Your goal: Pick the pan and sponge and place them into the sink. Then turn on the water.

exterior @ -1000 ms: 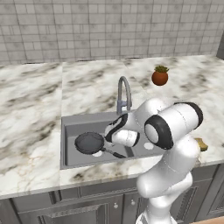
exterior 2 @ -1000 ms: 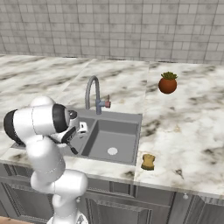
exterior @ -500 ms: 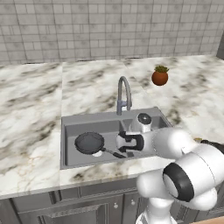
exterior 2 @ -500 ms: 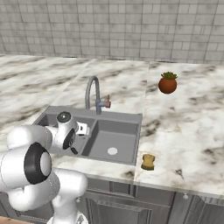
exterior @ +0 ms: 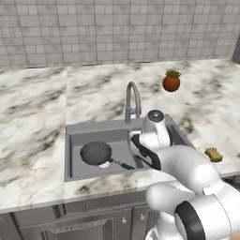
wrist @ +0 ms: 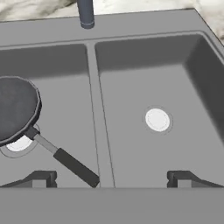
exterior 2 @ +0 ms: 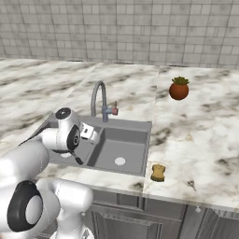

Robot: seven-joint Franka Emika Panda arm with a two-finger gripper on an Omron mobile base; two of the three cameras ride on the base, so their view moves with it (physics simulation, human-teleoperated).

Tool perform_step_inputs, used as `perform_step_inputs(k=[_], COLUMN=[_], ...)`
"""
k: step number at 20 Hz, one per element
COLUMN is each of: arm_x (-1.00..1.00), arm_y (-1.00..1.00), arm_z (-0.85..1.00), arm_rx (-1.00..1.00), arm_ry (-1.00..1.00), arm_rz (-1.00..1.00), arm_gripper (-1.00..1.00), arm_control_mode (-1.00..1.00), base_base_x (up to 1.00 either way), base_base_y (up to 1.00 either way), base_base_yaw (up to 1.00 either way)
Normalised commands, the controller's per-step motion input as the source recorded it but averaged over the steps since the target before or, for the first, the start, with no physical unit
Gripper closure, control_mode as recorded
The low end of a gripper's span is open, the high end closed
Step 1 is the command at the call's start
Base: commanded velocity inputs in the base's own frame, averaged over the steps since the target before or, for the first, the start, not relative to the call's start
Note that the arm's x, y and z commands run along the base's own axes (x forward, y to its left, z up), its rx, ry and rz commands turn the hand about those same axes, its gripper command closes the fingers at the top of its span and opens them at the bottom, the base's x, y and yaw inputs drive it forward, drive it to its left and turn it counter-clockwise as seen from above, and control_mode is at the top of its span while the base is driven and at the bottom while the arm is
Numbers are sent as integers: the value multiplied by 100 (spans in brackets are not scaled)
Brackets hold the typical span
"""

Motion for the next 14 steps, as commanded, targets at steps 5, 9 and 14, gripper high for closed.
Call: perform_step_inputs(k=[5,9,14], arm_x=[-18,-7,0], arm_y=[-51,-71,-83], arm_z=[27,11,0], arm_rx=[5,8,3], arm_ry=[10,11,7], arm_rz=[-16,-5,0], arm_gripper=[-100,-100,-100], arm_control_mode=[-100,-100,-100], base_base_x=[0,0,0], base_base_y=[0,0,0], base_base_yaw=[0,0,0])
